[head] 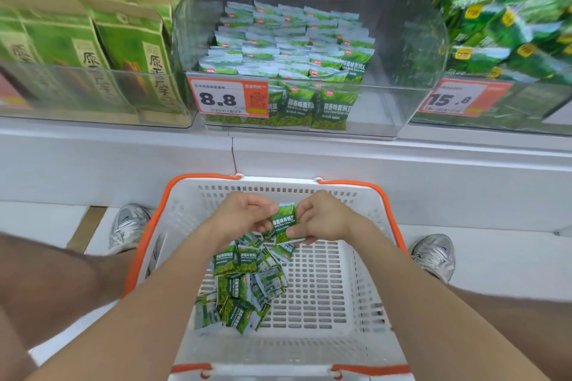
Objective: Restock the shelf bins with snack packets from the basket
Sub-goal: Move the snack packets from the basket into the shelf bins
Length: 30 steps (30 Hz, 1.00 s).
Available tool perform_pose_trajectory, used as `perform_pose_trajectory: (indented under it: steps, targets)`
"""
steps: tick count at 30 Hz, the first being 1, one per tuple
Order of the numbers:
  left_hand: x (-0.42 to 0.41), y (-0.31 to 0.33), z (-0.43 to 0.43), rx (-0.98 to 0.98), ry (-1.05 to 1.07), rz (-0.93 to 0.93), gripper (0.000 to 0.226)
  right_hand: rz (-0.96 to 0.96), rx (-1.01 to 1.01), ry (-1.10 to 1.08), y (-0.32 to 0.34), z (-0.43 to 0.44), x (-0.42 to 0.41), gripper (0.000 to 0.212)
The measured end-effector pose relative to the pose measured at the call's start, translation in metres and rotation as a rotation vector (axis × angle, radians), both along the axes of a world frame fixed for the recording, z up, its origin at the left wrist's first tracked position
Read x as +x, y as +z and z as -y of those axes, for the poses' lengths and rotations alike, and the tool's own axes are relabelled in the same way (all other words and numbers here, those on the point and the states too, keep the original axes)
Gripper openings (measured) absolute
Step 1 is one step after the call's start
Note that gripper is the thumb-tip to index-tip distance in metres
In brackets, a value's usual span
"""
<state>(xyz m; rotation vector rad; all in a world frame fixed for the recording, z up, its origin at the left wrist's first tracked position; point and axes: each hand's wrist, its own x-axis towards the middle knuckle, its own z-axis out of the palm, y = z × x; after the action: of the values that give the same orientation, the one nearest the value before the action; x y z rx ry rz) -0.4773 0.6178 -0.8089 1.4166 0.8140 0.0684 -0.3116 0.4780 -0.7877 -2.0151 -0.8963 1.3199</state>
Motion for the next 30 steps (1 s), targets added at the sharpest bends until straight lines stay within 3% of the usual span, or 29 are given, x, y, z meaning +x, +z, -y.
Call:
perform_pose_trajectory:
  steps: [9, 14, 20, 22, 24, 27, 30]
  targets:
    - [0.004, 0.028, 0.005, 0.015, -0.009, 0.070, 0.017, -0.067, 0.067, -0.066, 0.017, 0.010, -0.002, 0.026]
    - [0.020, 0.059, 0.007, 0.176, 0.169, 0.143, 0.015, 0.021, 0.222, -0.101, 0.053, 0.000, -0.003, 0.054]
    - [0.043, 0.135, 0.022, 0.720, 0.525, 0.419, 0.056, 0.267, 0.829, -0.323, 0.134, -0.025, -0.015, 0.051]
    - [0.047, 0.156, 0.024, 0.877, 0.602, 0.503, 0.050, 0.354, 0.984, -0.348, 0.166, -0.027, -0.020, 0.050]
    - [0.051, 0.173, 0.026, 1.001, 0.612, 0.565, 0.030, 0.415, 1.106, -0.477, 0.192, -0.030, -0.016, 0.049]
    - [0.058, 0.190, 0.023, 1.330, 0.516, 0.531, 0.010, 0.586, 1.079, -0.764, 0.217, -0.034, 0.010, 0.048]
    - [0.069, 0.197, 0.012, 1.595, 0.272, 0.372, 0.017, 0.843, 0.885, -0.698, 0.220, -0.029, 0.048, 0.047]
